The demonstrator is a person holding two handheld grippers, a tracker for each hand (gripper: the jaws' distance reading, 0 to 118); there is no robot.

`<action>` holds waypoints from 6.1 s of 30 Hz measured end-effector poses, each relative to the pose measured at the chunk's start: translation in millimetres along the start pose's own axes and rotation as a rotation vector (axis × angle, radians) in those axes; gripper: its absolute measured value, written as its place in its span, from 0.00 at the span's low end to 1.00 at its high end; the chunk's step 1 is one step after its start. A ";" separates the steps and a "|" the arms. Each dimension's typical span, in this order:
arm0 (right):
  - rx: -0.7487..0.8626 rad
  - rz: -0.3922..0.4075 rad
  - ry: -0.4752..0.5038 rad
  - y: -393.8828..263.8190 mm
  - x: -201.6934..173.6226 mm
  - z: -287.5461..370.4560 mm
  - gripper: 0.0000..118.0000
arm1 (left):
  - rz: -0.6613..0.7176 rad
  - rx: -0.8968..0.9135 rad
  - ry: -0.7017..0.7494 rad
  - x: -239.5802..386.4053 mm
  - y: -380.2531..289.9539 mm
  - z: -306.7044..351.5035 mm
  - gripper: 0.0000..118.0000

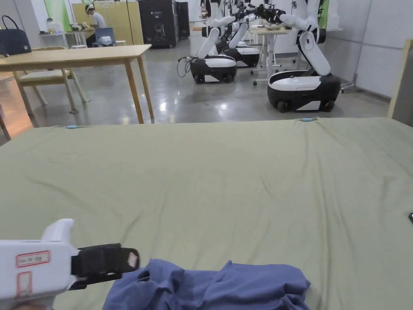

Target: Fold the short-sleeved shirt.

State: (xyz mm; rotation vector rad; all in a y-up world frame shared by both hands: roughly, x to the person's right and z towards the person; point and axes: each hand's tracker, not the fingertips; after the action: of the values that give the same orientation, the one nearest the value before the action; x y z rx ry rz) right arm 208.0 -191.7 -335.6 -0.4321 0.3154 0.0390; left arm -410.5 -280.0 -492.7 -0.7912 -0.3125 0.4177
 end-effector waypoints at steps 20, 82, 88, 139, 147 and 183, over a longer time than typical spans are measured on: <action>0.006 0.002 0.004 -6.8 -4.7 10.6 0.01 | -0.106 -0.340 -0.089 80.4 -33.8 -174.7 0.05; 0.011 0.028 0.031 6.3 -17.6 -19.3 0.01 | 0.131 -0.032 -0.031 -18.4 -7.9 -1.5 0.10; 0.008 0.018 0.024 1.6 -14.0 -9.7 0.01 | 0.026 -0.163 -0.127 78.2 1.1 -88.5 0.10; 0.010 0.002 -0.025 -4.9 -2.3 -4.2 0.01 | -0.034 -0.104 -0.170 82.2 -27.5 -82.0 0.09; -0.012 0.023 0.050 -5.3 -15.4 -28.4 0.01 | 0.052 -0.008 -0.056 17.5 -35.8 -24.1 0.09; -0.496 -0.694 0.600 -81.0 -98.5 -379.2 0.01 | 0.234 -0.162 -0.247 -2.8 -31.3 -122.7 0.79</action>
State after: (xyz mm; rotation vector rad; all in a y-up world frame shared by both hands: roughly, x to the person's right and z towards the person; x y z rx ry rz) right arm 11.9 -420.7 -598.5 -1.0302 0.7351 -0.7157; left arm -353.7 -376.7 -551.4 -0.9407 -0.4910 0.7197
